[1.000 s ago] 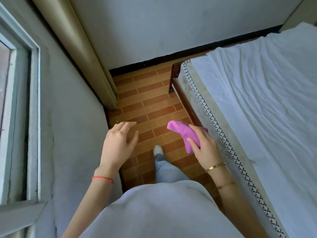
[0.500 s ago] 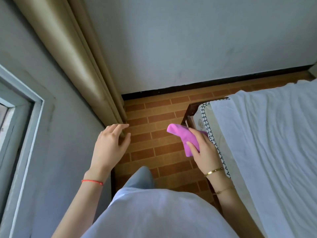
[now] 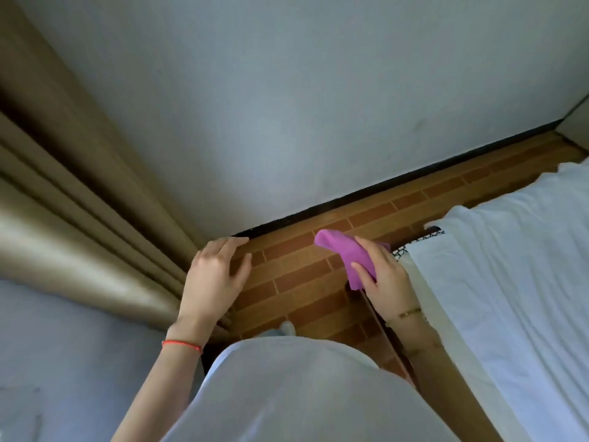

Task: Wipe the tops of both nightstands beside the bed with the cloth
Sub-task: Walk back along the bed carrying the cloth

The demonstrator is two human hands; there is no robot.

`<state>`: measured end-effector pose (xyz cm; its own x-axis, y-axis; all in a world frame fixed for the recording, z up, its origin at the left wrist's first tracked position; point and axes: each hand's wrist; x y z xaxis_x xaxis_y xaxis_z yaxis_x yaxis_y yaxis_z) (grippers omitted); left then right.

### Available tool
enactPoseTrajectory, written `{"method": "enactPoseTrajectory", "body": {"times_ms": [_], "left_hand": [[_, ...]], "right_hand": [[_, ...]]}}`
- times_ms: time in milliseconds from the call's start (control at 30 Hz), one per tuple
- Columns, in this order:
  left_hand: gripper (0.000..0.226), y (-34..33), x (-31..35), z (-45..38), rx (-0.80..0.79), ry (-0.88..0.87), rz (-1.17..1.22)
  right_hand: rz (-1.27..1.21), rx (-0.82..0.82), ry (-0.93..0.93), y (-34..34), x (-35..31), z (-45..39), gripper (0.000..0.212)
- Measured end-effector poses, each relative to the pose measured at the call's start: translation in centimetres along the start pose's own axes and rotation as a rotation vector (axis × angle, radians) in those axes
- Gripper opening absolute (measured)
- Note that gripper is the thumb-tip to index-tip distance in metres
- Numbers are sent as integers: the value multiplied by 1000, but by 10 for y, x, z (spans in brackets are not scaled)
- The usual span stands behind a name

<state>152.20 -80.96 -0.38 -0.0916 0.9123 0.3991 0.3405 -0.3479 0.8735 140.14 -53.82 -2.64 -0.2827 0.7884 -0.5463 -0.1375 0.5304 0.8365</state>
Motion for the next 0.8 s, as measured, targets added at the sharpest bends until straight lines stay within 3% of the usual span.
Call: {"method": "enactPoseTrajectory", "body": {"times_ms": [433,800], "left_hand": [[33,-67,-47,-265,-257,-238,98],[32,-174,17,-533,-268,-500,193]], "right_hand": [[-99,87,-318,-16,12,-172,45],[-68,255,-487,36,95,-367,44]]}}
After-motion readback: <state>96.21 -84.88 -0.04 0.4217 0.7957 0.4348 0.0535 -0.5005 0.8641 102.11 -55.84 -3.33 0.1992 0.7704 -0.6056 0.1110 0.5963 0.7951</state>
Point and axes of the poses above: each hand's wrist, its own z-axis away from the middle knuckle, its own y-axis out of the back of the hand, x = y × z, and after that the axes turned 10 degrees about -y, right-handed
